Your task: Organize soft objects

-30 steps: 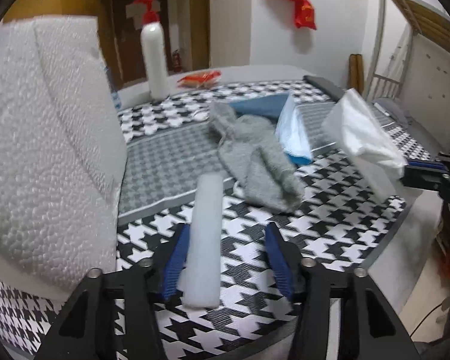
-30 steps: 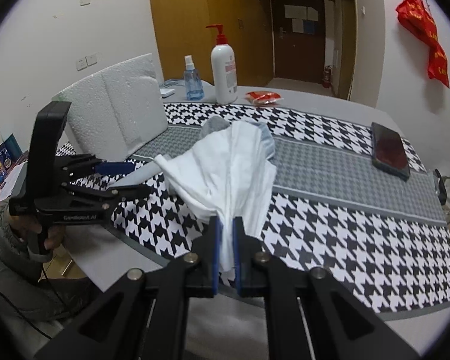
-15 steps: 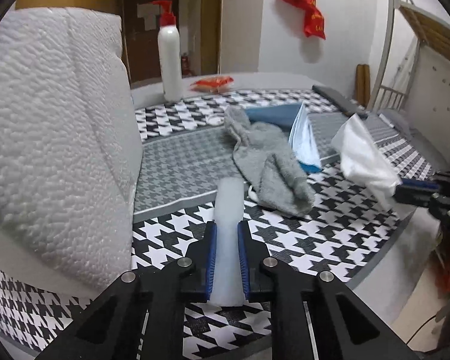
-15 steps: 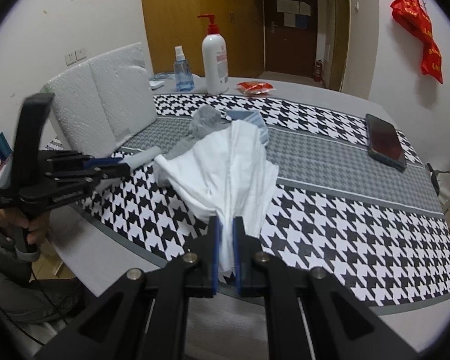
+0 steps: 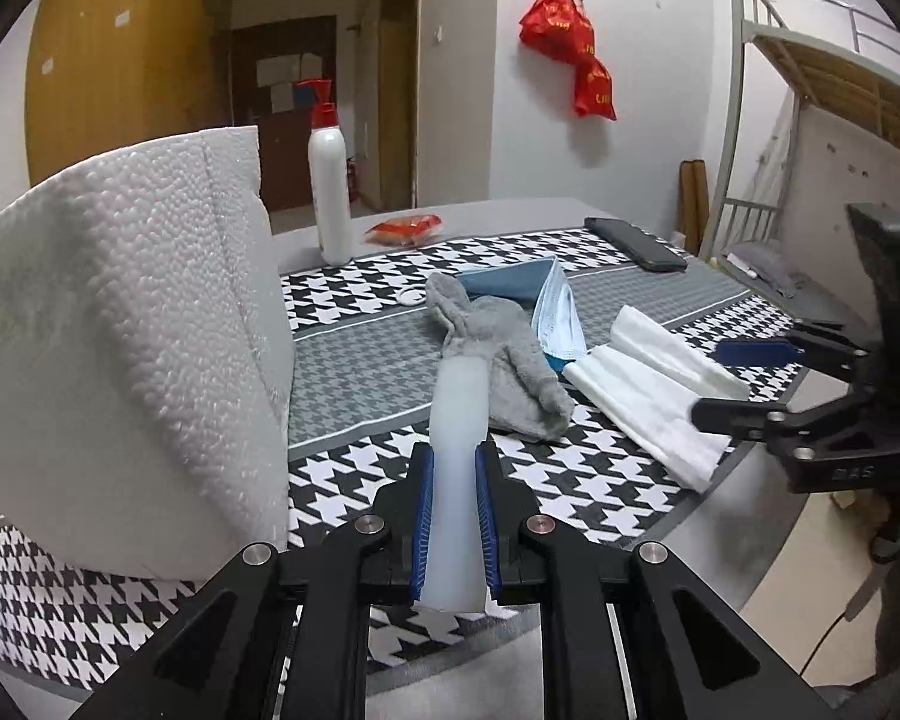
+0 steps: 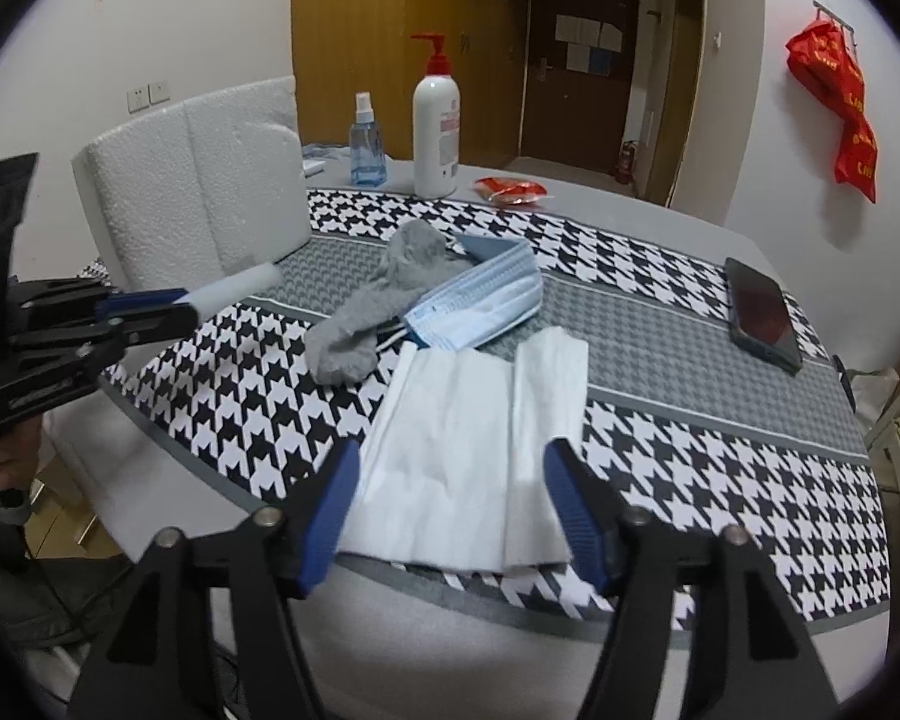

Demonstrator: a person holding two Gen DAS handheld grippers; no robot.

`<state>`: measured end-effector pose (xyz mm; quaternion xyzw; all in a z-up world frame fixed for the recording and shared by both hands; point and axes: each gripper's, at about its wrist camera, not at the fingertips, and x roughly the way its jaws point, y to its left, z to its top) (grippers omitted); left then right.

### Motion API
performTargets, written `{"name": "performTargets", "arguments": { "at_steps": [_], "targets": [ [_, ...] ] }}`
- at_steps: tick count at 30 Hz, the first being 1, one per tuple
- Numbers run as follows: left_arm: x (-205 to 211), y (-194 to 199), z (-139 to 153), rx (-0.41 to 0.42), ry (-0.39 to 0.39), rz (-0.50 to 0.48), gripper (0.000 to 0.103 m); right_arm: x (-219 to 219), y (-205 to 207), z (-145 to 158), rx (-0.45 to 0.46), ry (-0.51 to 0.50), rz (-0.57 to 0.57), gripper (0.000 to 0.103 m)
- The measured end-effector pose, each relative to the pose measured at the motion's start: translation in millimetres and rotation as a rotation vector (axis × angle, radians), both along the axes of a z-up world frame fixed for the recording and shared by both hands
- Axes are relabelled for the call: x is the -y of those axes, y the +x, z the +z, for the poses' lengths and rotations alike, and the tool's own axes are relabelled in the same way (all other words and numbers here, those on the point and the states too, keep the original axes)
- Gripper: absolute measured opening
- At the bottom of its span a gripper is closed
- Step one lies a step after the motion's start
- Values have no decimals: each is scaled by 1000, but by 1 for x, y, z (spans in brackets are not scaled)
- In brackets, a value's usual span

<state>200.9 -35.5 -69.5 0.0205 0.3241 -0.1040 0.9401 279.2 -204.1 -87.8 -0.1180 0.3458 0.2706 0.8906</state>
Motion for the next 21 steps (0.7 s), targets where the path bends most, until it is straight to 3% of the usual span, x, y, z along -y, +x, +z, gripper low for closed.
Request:
{"name": "performTargets", "arguments": {
  "at_steps": [13, 16, 21],
  "targets": [
    [-12, -7, 0, 25, -46, -38, 15, -22, 14, -23, -63, -94, -110, 72],
    [-16, -8, -1, 28, -49, -48, 15, -20, 16, -25, -94, -41, -149, 73],
    [-26, -9, -2, 31, -73, -84, 15, -26, 14, -25, -88, -39, -213, 73]
  ]
}}
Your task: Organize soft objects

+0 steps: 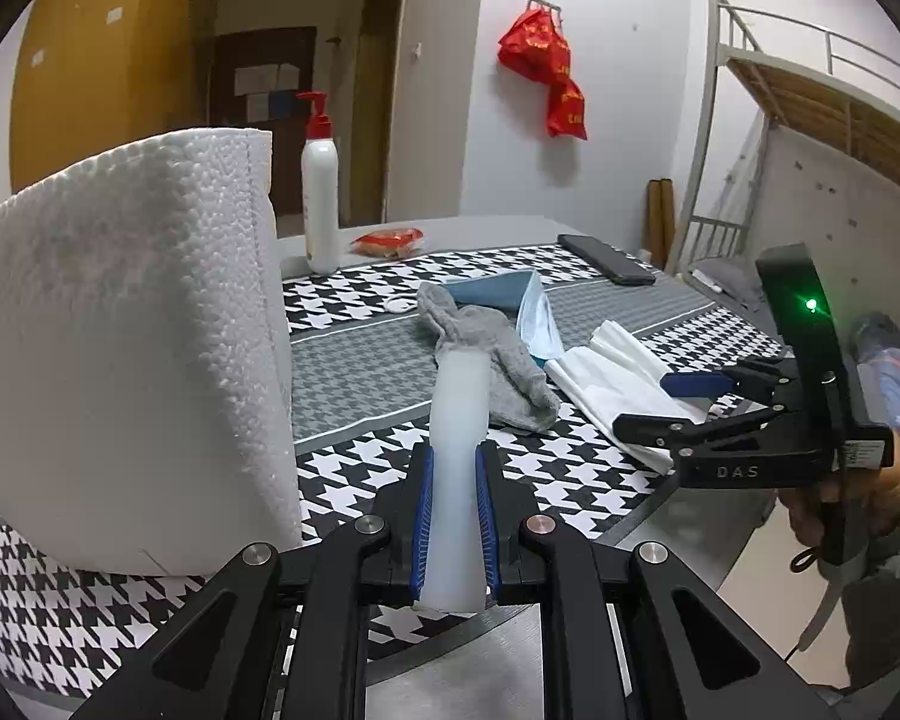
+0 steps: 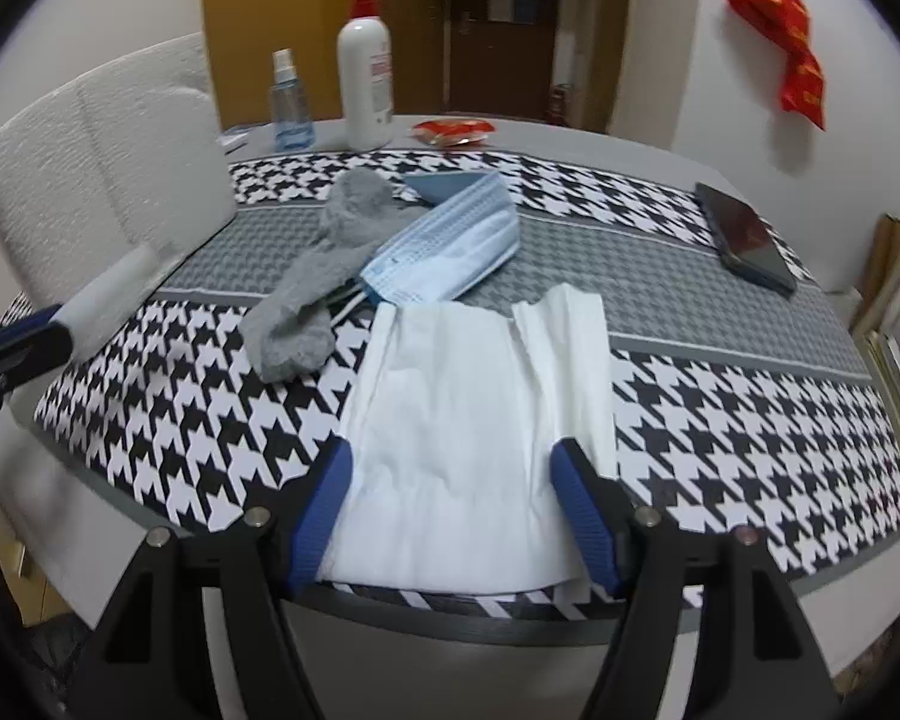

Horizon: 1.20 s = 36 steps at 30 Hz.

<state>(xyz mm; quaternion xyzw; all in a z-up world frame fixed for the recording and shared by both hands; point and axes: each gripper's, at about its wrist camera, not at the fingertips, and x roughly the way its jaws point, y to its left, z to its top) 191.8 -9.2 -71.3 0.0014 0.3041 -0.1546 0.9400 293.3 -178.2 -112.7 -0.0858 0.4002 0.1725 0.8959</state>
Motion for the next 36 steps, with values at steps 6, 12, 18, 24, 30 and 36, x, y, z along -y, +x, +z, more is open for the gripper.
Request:
{"name": "performTargets", "arguments": {
  "at_steps": [6, 12, 18, 24, 30, 36],
  "targets": [
    [-6, -1, -1, -7, 2, -54, 15, -9, -6, 0, 12, -3, -51, 62],
    [-11, -2, 5, -1, 4, -98, 15, -32, -18, 2, 21, -16, -46, 16],
    [-12, -6, 12, 15, 15, -122, 15, -27, -26, 5, 30, 73, -106, 14],
    [-10, -13, 24, 58, 24, -132, 15, -18, -46, 28, 98, 142, -113, 14],
    [-7, -19, 38, 103, 30, -117, 15, -12, -61, 44, 146, 185, -98, 14],
    [-13, -26, 47, 136, 31, -101, 15, -10, -67, 56, 175, 217, -89, 12]
  ]
}}
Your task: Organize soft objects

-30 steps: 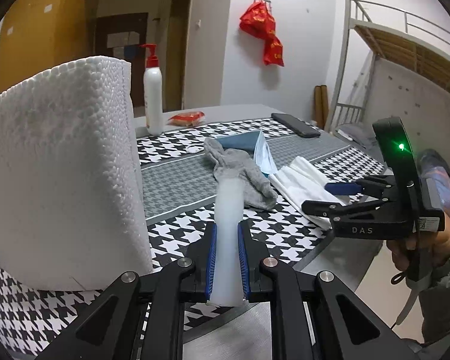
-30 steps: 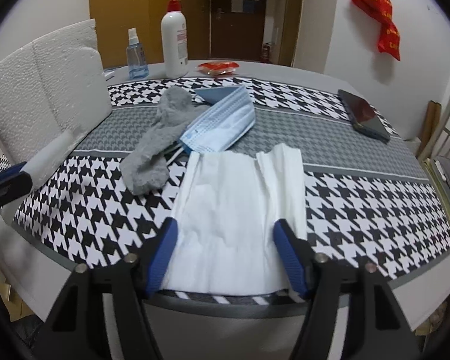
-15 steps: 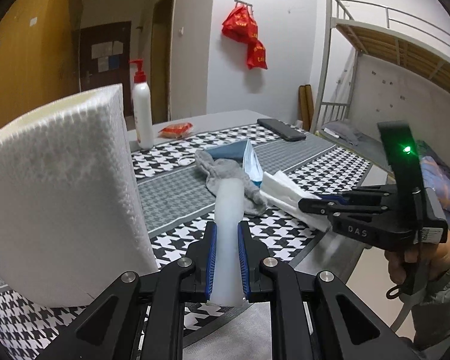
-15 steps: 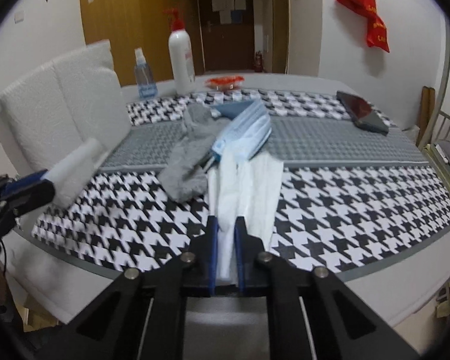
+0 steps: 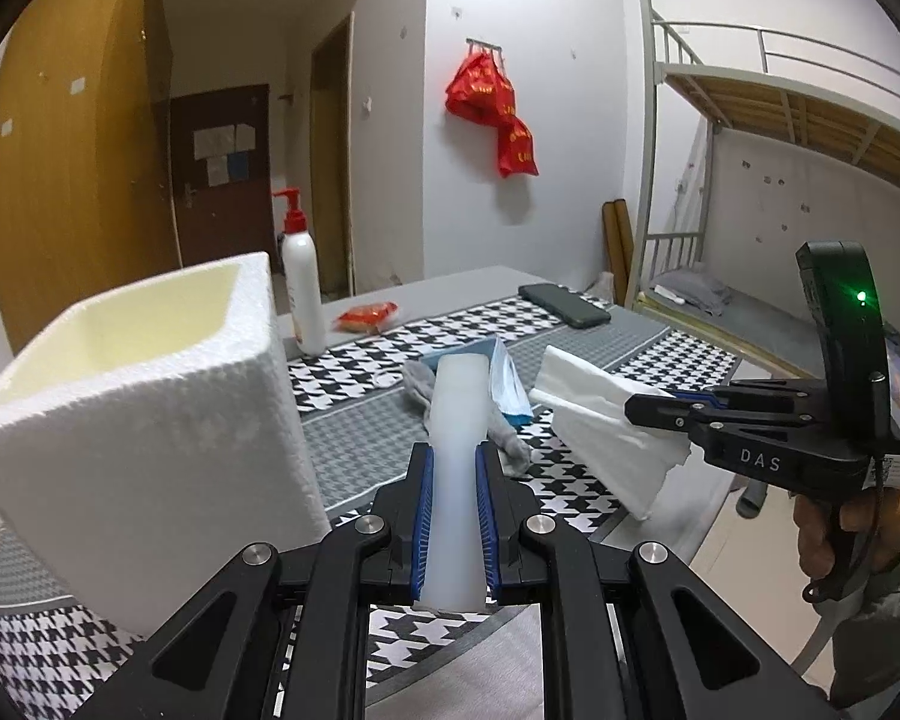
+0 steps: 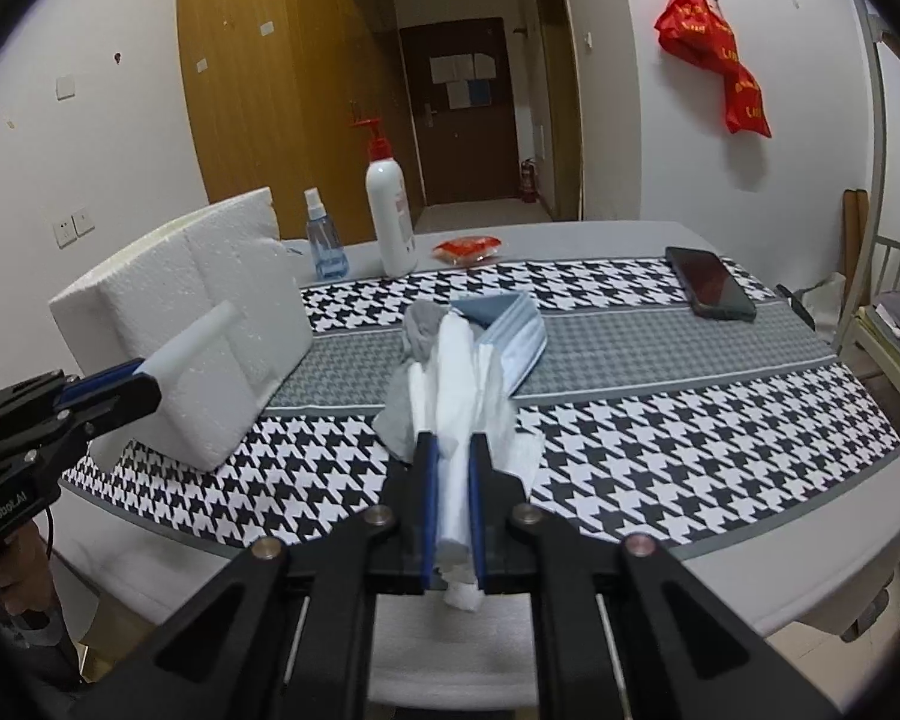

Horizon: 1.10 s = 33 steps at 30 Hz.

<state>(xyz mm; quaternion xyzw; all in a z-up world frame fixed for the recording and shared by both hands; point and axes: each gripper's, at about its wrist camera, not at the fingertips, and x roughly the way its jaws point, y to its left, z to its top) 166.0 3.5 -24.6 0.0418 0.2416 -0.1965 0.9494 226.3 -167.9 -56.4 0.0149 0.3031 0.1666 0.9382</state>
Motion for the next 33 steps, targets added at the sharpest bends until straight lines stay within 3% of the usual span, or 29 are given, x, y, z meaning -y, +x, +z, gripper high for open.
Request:
{"name": "performTargets", "arguments": {
  "at_steps": [16, 33],
  "targets": [
    [-10, -8, 30, 97, 2, 38, 15, -2, -21, 44, 117, 45, 18, 11],
    [-35, -24, 54, 173, -33, 147, 15, -30, -35, 89, 237, 63, 160, 11]
  ]
}}
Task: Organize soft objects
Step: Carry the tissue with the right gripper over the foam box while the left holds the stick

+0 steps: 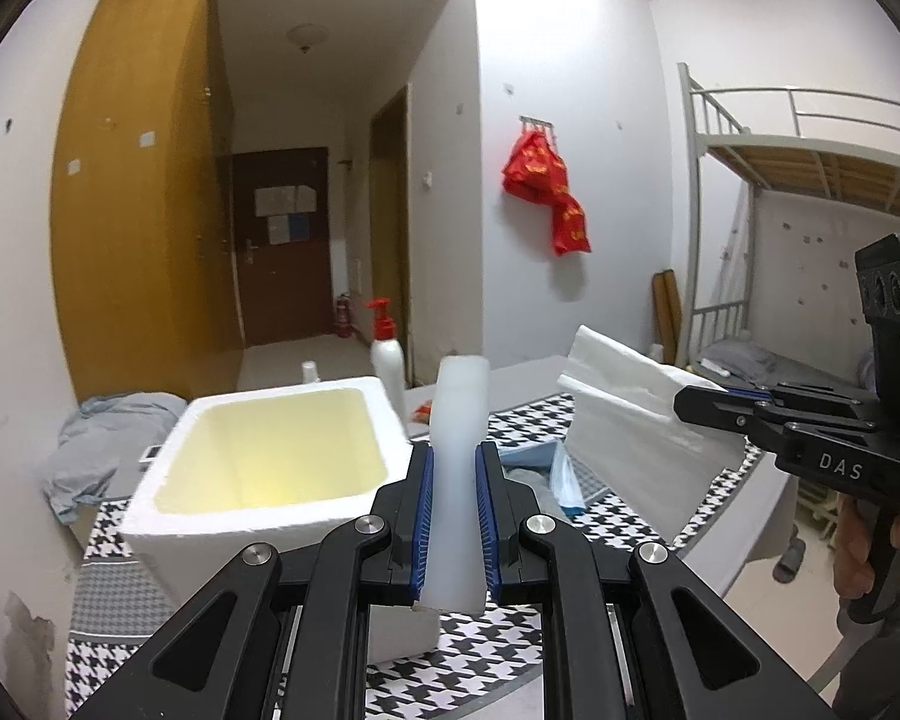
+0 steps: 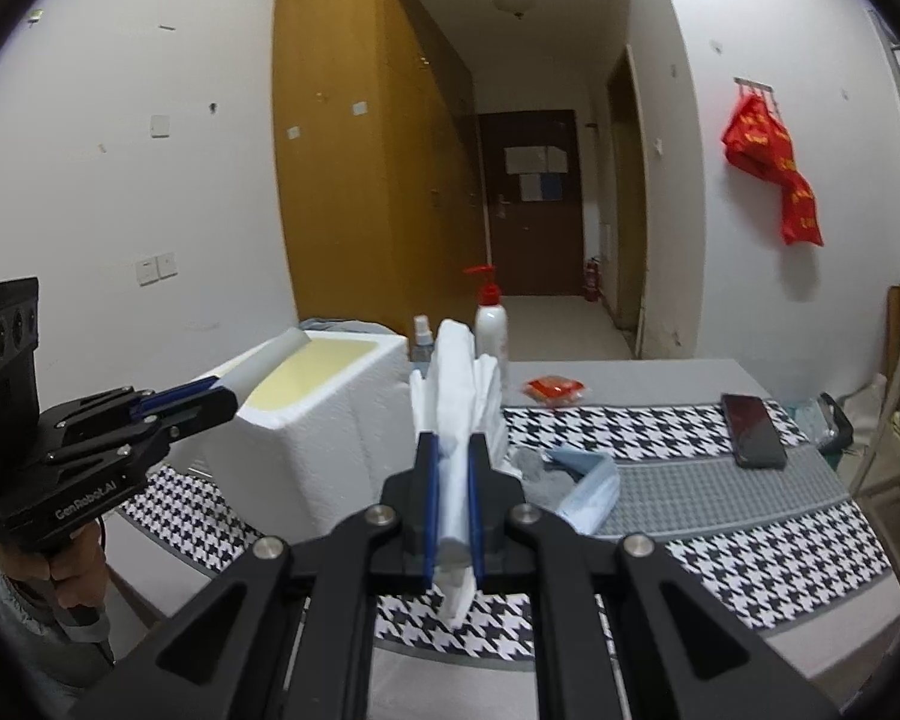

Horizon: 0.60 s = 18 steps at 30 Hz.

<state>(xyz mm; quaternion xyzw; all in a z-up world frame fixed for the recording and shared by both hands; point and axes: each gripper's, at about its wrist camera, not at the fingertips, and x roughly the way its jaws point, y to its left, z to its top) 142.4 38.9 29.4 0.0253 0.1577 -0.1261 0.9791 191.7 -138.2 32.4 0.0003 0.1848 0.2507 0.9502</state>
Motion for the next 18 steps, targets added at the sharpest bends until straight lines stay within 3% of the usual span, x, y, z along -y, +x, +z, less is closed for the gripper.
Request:
{"name": "performTargets", "arguments": {
  "at_steps": [18],
  "targets": [
    [-45, -20, 13, 24, 4, 174, 15, -41, 12, 24, 60, 2, 152, 11]
  ]
}}
